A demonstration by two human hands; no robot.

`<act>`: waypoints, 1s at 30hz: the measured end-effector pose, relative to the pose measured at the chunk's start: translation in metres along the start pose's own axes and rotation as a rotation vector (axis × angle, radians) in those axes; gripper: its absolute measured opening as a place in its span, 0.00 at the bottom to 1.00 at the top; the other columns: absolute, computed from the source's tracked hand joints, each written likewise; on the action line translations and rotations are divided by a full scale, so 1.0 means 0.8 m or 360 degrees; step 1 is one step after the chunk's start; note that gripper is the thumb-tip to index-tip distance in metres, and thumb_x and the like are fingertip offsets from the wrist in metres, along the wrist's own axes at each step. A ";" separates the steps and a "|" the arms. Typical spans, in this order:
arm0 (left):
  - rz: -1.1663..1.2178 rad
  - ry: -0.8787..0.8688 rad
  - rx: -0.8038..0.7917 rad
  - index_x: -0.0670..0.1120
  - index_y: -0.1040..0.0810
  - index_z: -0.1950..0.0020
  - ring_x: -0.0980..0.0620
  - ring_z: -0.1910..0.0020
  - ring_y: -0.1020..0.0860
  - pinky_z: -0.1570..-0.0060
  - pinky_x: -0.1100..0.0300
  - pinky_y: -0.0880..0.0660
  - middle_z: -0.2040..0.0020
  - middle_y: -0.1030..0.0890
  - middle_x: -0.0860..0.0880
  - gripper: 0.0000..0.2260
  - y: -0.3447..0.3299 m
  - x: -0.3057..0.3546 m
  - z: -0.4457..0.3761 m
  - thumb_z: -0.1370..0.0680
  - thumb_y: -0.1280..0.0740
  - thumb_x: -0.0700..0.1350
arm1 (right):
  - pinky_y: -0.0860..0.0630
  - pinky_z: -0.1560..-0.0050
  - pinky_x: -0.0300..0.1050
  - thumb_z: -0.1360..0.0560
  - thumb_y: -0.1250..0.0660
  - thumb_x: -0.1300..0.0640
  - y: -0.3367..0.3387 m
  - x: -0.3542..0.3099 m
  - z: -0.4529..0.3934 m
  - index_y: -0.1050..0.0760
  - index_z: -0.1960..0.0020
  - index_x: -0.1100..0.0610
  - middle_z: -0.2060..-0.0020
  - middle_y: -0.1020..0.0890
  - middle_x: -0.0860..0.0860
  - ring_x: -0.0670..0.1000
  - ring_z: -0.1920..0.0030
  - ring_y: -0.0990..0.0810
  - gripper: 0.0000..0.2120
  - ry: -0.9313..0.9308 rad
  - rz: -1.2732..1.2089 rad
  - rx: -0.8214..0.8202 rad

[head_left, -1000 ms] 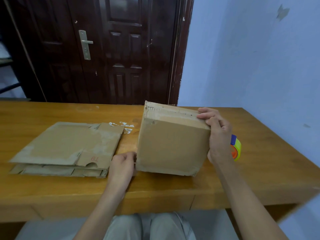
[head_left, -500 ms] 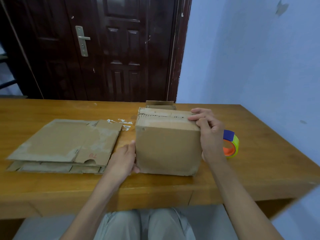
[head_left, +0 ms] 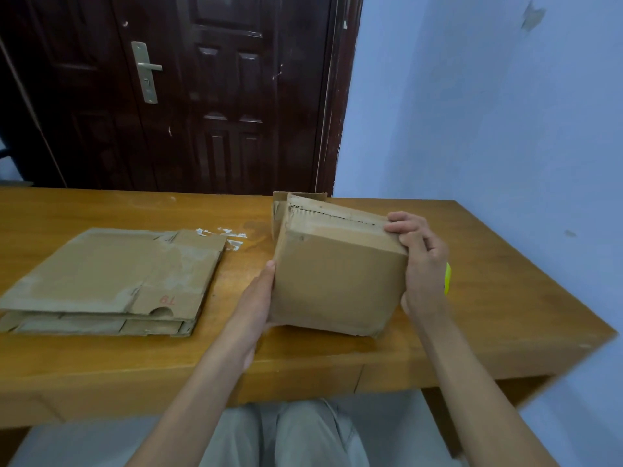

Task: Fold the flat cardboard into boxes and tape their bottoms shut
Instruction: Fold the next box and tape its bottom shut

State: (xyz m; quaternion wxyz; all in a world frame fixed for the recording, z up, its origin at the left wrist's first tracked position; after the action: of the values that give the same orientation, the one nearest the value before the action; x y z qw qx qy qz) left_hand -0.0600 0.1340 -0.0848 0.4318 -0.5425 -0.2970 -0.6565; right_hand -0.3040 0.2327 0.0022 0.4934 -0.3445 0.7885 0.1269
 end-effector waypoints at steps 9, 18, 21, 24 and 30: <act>-0.0196 0.0029 0.0380 0.54 0.30 0.28 0.43 0.37 0.23 0.33 0.38 0.25 0.35 0.22 0.47 0.30 0.023 -0.012 0.000 0.22 0.50 0.70 | 0.25 0.40 0.66 0.24 0.35 0.30 -0.018 0.017 0.053 0.24 0.40 0.43 0.40 0.18 0.48 0.52 0.40 0.20 0.21 -0.1391 0.0044 -0.0455; -0.0458 -0.0168 0.0394 0.50 0.30 0.40 0.50 0.50 0.23 0.50 0.50 0.23 0.46 0.22 0.46 0.12 0.027 0.001 -0.004 0.11 0.48 0.54 | 0.25 0.38 0.72 0.29 0.35 0.22 -0.011 0.025 0.073 0.27 0.30 0.37 0.35 0.17 0.49 0.57 0.34 0.20 0.33 -0.1487 0.0022 -0.0709; -0.0290 -0.0161 0.0257 0.47 0.31 0.35 0.55 0.50 0.26 0.57 0.60 0.29 0.45 0.23 0.49 0.11 0.021 -0.001 0.001 0.11 0.48 0.51 | 0.25 0.45 0.62 0.26 0.37 0.25 -0.009 0.024 0.083 0.27 0.31 0.37 0.35 0.17 0.47 0.54 0.35 0.20 0.28 -0.1408 0.0007 -0.0578; -0.0334 -0.0165 0.0173 0.49 0.30 0.35 0.48 0.46 0.22 0.49 0.52 0.23 0.44 0.21 0.46 0.13 0.023 0.002 0.003 0.11 0.48 0.53 | 0.30 0.42 0.59 0.27 0.36 0.26 -0.013 0.020 0.072 0.29 0.31 0.38 0.34 0.19 0.44 0.51 0.34 0.22 0.29 -0.1324 0.0071 -0.0558; -0.0661 -0.0270 0.0267 0.55 0.27 0.34 0.46 0.48 0.18 0.46 0.39 0.19 0.47 0.18 0.48 0.13 0.045 -0.003 -0.007 0.12 0.48 0.54 | 0.28 0.31 0.67 0.28 0.34 0.24 -0.020 0.036 0.086 0.26 0.31 0.37 0.37 0.16 0.44 0.52 0.34 0.20 0.30 -0.1325 0.0084 -0.0626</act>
State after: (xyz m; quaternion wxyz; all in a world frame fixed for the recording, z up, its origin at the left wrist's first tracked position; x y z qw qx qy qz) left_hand -0.0306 0.1134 -0.0916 0.3046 -0.4853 -0.4909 -0.6563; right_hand -0.2535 0.2459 -0.0536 0.6900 -0.3311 0.4928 0.4141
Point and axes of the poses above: each hand's wrist, its own z-axis away from the middle knuckle, its own y-axis out of the back of the hand, x = y × z, the point moved 6 cm from there along -z, towards the middle knuckle
